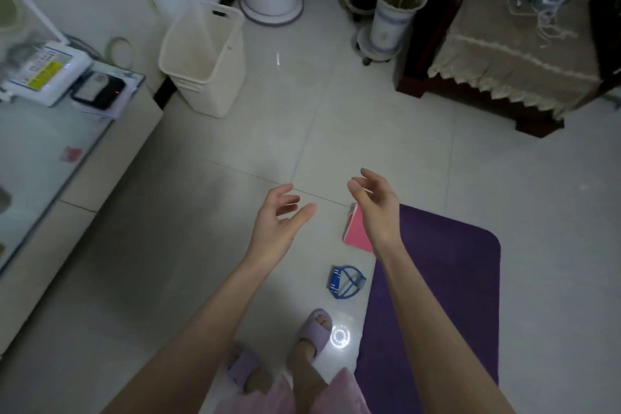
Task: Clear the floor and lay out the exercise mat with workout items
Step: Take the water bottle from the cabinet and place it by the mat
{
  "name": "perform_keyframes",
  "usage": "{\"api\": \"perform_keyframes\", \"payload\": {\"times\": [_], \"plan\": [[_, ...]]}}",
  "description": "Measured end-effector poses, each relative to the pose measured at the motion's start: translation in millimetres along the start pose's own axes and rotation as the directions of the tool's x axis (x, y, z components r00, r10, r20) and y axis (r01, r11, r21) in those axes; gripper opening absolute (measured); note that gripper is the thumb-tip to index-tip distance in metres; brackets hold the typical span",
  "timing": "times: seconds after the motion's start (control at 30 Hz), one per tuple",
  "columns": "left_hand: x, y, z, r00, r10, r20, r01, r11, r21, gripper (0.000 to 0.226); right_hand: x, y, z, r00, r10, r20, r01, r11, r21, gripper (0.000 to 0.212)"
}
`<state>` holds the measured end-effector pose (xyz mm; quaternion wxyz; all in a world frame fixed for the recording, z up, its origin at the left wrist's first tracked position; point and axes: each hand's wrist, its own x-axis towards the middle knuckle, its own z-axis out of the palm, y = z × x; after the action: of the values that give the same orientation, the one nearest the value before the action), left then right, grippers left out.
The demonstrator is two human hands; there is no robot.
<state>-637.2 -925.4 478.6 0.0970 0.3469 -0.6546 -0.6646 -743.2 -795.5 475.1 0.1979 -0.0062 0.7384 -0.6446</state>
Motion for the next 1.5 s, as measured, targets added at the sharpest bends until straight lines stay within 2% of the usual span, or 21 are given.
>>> {"api": "perform_keyframes", "payload": {"times": [0.2, 0.43, 0.6, 0.8, 1.0, 1.1, 1.23, 1.5], "plan": [[-13.4, 6.2, -78.0, 0.994, 0.026, -0.109, -0.033, 0.998, -0.058, 0.045, -22.8, -24.8, 73.3, 0.993, -0.054, 0.107, 0.057, 0.998, -0.024, 0.035], [-36.5, -2.4, -202.4, 0.953, 0.016, -0.302, -0.053, 0.992, -0.113, 0.046, -66.4, -37.8, 192.9, 0.964, -0.073, 0.254, 0.086, 0.996, -0.038, 0.035], [-41.7, -4.0, -264.9, 0.901, -0.009, -0.433, -0.059, 0.988, -0.143, 0.049, -77.9, -49.1, 268.4, 0.921, -0.080, 0.382, 0.114, 0.991, -0.066, 0.035], [-33.9, -13.5, -323.9, 0.808, -0.070, -0.586, -0.055, 0.980, -0.192, 0.049, -68.8, -60.1, 357.0, 0.826, -0.055, 0.562, 0.118, 0.990, -0.078, 0.030], [10.2, -16.7, -367.0, 0.678, -0.182, -0.712, -0.085, 0.943, -0.322, 0.043, -31.5, -69.6, 443.9, 0.701, -0.006, 0.714, 0.112, 0.989, -0.101, 0.034], [38.5, -11.3, -382.9, 0.574, -0.235, -0.784, -0.109, 0.928, -0.358, 0.041, -9.9, -78.7, 489.3, 0.621, 0.038, 0.783, 0.125, 0.981, -0.146, 0.035], [67.0, -7.4, -400.5, 0.411, -0.313, -0.856, -0.159, 0.900, -0.405, 0.044, 10.8, -86.9, 543.5, 0.483, 0.075, 0.873, 0.215, 0.956, -0.200, 0.035], [92.9, -14.3, -429.4, 0.214, -0.406, -0.888, -0.220, 0.866, -0.449, 0.050, 16.8, -81.4, 625.8, 0.278, 0.146, 0.949, 0.303, 0.925, -0.231, 0.032]]}}
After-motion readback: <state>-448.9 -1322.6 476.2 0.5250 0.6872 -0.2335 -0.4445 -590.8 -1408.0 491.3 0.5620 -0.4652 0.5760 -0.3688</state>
